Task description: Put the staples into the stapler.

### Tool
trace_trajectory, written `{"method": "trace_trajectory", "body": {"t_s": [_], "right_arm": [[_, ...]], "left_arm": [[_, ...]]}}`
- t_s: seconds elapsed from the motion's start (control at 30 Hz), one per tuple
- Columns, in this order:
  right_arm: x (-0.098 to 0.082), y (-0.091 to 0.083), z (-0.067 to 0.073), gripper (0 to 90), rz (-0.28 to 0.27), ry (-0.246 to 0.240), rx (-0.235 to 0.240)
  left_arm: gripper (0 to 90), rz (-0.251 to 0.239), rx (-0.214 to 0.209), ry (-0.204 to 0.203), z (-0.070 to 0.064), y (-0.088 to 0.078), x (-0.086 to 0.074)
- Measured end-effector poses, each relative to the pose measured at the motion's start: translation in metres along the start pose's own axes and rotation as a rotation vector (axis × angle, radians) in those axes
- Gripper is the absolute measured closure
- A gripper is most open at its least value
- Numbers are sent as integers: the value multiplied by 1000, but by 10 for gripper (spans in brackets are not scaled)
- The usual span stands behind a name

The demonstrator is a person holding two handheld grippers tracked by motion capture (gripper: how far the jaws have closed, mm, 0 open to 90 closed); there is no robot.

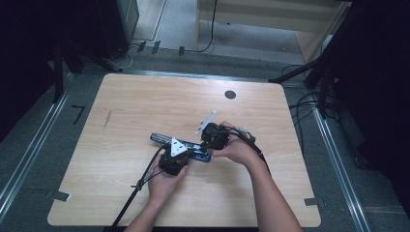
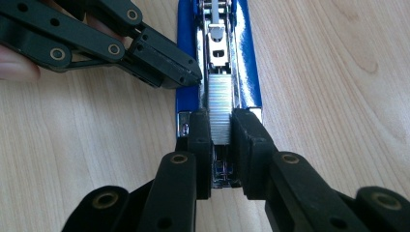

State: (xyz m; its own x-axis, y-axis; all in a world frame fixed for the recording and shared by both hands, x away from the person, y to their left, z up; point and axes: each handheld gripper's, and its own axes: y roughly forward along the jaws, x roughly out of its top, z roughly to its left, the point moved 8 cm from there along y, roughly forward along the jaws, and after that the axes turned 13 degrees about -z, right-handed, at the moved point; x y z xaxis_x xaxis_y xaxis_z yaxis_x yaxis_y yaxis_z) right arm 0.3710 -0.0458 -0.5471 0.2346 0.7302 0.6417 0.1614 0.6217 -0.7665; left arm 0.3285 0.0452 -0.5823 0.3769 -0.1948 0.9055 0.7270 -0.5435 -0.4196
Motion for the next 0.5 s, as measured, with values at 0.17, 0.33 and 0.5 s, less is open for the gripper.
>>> {"method": "trace_trajectory", "body": {"t_s": [0.17,0.33,0.5], "right_arm": [[0,0,0,793,0,0,1],[0,-4,-2,796,-1,3,1],[0,-2,-2,797,18,-15,-5]], "left_arm": [[900,0,-1,-1,0,0,0],[900,-1,-1,-2,0,0,0],[900,-1,-1,-3,0,0,0]]}}
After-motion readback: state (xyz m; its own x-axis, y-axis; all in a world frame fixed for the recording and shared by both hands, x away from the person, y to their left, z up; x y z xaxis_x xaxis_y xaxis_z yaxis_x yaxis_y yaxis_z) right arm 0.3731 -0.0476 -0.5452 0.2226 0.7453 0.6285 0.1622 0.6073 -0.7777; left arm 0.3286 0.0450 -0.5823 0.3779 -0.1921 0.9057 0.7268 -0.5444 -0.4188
